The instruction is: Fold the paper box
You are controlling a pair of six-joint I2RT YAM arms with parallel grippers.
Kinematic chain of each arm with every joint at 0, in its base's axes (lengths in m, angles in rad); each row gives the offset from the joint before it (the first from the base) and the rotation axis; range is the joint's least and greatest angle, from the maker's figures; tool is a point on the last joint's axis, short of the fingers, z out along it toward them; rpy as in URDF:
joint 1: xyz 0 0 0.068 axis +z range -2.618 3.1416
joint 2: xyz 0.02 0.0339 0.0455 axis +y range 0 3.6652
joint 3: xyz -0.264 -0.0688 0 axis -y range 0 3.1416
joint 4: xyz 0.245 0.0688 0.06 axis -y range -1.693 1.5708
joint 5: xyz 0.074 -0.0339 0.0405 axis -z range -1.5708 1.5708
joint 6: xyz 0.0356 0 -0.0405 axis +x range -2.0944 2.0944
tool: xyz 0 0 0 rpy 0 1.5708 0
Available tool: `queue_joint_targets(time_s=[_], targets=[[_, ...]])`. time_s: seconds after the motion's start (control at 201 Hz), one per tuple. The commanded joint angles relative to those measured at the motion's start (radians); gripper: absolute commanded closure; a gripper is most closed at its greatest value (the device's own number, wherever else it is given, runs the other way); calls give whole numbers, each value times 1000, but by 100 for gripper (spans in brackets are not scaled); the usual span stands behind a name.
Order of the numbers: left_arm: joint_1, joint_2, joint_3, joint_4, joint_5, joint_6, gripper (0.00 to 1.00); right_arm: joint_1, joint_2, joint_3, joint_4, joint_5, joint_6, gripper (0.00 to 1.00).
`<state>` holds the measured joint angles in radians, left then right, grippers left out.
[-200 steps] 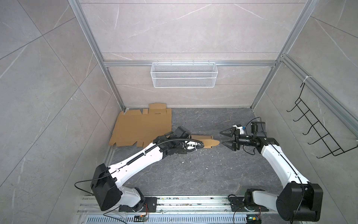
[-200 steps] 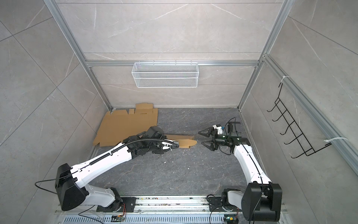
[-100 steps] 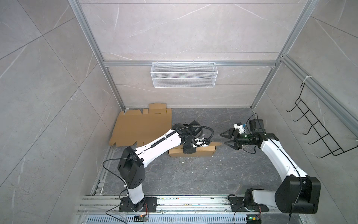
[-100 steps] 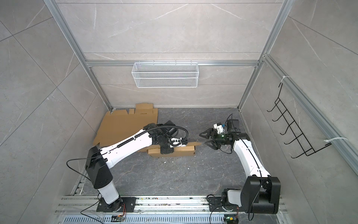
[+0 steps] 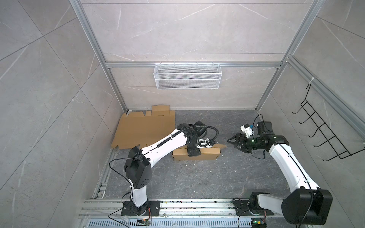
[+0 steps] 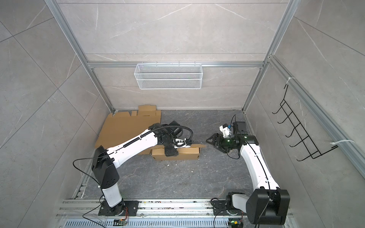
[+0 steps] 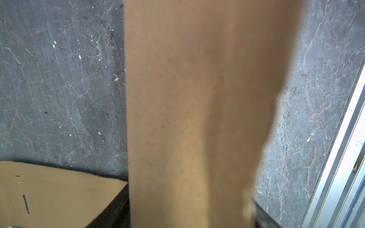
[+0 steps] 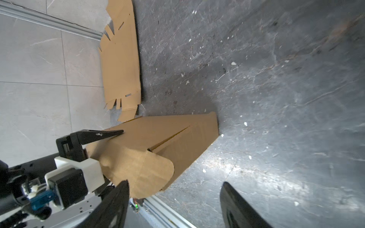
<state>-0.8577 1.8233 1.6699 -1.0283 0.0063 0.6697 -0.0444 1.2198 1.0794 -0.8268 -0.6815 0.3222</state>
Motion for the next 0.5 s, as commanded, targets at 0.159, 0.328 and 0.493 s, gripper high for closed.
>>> queue_joint_targets(time_s=[0.159, 0.328, 0.493], targets=[[50, -1, 45, -7, 43, 41, 34, 162, -139, 72, -112, 311, -286, 27], [65, 8, 60, -19, 78, 50, 33, 285, -164, 102, -167, 514, -531, 28], [69, 14, 68, -27, 86, 62, 33, 348, -58, 172, -224, 490, -621, 40]])
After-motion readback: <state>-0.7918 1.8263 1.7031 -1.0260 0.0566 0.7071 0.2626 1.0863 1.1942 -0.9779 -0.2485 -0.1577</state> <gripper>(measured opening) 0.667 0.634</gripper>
